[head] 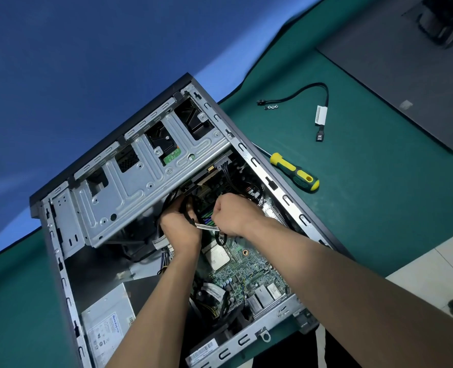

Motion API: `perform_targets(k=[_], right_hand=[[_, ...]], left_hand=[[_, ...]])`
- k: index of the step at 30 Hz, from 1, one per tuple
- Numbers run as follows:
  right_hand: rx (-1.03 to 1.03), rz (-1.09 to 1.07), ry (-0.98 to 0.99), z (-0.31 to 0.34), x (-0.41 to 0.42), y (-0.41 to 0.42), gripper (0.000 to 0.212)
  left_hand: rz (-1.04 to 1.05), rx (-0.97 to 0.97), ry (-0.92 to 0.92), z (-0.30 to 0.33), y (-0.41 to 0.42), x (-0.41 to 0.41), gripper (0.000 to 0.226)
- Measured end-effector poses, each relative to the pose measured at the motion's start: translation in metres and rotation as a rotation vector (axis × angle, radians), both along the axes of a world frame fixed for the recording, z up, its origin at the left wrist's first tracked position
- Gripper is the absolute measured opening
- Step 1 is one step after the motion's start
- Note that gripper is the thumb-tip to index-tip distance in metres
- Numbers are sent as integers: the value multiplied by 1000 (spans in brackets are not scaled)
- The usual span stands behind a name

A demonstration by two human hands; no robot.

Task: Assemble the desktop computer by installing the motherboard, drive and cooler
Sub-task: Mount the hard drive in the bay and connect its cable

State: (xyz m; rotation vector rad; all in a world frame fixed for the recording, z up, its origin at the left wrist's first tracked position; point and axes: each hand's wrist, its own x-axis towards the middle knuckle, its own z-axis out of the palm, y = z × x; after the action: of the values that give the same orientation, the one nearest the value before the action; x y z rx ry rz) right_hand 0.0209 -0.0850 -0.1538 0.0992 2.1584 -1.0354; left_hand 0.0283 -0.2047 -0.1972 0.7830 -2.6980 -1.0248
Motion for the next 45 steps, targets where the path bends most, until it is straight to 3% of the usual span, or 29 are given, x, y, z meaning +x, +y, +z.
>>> perform_targets(k=[11,15,18,21,24,26,29,32,38,45], right_hand=[[-6,16,15,-4,3,-1,23],[-45,-77,33,-3,5,1,26],[-66,-192,81,-1,10,4,24],[-96,-254,76,6,9,7,22],[-213,-280,-32,19,7,9,23],[-342,-314,-135,34,7,11,23],[-486,-372,-161,64,1,20,22],[-558,-438,-120,96,-20,40,23],[-468,-421,51,119,-73,103,26],[-45,-213,278,62,-128,157,17]], left_hand=[[-118,-146,27,-4,-9,2,31],[-114,-100,-7,2,-6,1,32],[-139,-137,-169,10,-5,5,41],[-301,-226,-373,25,-7,13,46],[-417,-284,-424,51,-10,20,46],[-442,-351,-445,72,-9,21,33],[-422,-426,-349,107,0,13,19],[-396,-309,-146,130,18,-10,15],[-370,-254,-11,123,81,-79,30],[-187,-244,-29,97,108,-107,38]])
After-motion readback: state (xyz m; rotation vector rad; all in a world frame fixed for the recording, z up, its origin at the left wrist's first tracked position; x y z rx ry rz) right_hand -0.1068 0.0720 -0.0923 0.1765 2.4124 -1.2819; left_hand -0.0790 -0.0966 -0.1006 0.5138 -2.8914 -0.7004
